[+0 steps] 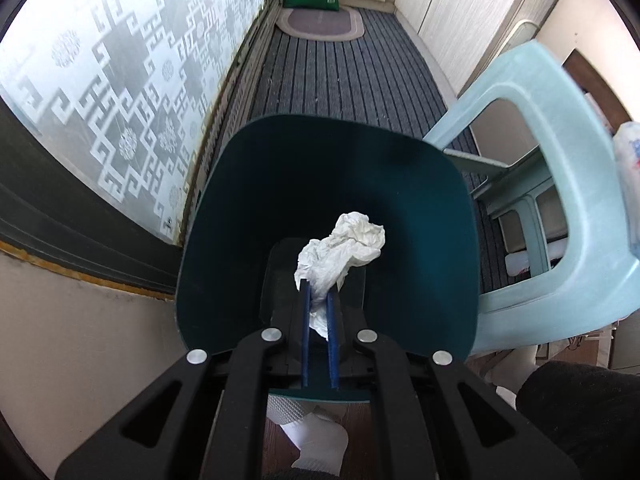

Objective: Collect trash
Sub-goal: 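Carry the tissue over the green bin with the left gripper and open it, then lower the wipes pack into the green bin and open the right gripper, then grasp the white plastic lid with the left gripper while the right gripper grasps the cloth, then carry the white lid over the green bin with the left gripper and release it, then lower the cloth into the green bin and open the right gripper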

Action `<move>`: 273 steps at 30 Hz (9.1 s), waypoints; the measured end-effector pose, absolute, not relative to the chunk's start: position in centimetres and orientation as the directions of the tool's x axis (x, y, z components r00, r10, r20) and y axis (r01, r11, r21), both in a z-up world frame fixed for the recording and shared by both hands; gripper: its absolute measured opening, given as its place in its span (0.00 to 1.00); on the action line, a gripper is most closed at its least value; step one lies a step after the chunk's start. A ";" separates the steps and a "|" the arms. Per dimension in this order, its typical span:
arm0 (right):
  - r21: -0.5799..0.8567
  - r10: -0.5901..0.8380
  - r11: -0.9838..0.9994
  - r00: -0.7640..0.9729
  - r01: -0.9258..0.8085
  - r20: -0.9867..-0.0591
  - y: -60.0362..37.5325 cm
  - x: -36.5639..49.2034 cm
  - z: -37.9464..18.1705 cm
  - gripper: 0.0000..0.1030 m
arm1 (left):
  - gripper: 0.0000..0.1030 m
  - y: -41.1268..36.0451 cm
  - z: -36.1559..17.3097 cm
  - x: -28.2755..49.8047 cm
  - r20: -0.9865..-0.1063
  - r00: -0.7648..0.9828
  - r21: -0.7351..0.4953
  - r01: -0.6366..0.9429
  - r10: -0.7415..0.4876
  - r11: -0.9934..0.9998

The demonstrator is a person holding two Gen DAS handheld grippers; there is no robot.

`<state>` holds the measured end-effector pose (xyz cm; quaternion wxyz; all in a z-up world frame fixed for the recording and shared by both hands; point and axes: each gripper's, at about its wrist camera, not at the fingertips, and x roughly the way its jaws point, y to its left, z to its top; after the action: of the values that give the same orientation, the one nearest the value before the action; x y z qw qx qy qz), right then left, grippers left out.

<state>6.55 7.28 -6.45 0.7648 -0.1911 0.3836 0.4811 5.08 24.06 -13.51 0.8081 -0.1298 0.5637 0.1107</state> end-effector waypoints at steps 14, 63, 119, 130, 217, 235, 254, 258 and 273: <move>0.039 0.506 0.479 0.239 -0.877 -0.829 10.5 7.2 -9.6 0.49 | 0.19 24.8 -15.1 4.8 -0.948 0.318 -0.081 -0.321 0.027 0.944; 0.077 0.276 0.547 0.093 -0.834 -0.957 17.4 9.5 -24.7 0.63 | 0.70 20.5 7.6 -7.2 -0.425 0.888 -0.106 -0.240 0.174 0.965; 0.141 0.521 0.782 0.513 -0.607 -0.683 -16.3 20.1 2.8 0.50 | 0.78 2.7 3.4 9.0 -0.558 0.812 -0.041 0.179 -0.171 0.983; 0.336 0.584 0.774 0.400 -0.537 -0.706 -19.4 23.0 -0.8 0.50 | 0.77 -1.7 -0.2 13.3 -0.695 0.697 0.060 0.302 -0.177 0.952; 0.191 0.585 0.736 0.469 -0.649 -0.661 -8.5 19.0 2.8 0.07 | 0.40 16.1 -0.1 9.8 -0.724 0.687 -0.191 -0.108 -0.065 0.976; 0.169 0.632 0.590 0.322 -0.789 -0.705 0.6 13.7 0.5 0.07 | 0.41 21.7 -6.3 7.0 -0.846 0.534 -0.158 -0.253 0.002 0.954; 0.146 0.572 0.493 0.193 -0.858 -0.797 8.5 10.5 -5.4 0.07 | 0.41 24.5 -13.9 6.7 -0.931 0.365 -0.111 -0.300 0.006 0.947; 0.146 0.556 0.488 0.178 -0.860 -0.812 9.2 10.5 -6.3 0.07 | 0.41 24.6 -15.4 6.7 -0.948 0.318 -0.089 -0.296 0.010 0.951; 0.126 0.485 0.484 0.146 -0.866 -0.862 13.1 10.5 -10.2 0.07 | 0.45 25.6 -11.6 4.2 -0.905 0.422 -0.074 -0.295 0.060 0.953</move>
<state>10.49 13.08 -10.17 0.7279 -0.2071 0.4604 0.4640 4.19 25.62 -11.60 0.8357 -0.1115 0.5271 0.1063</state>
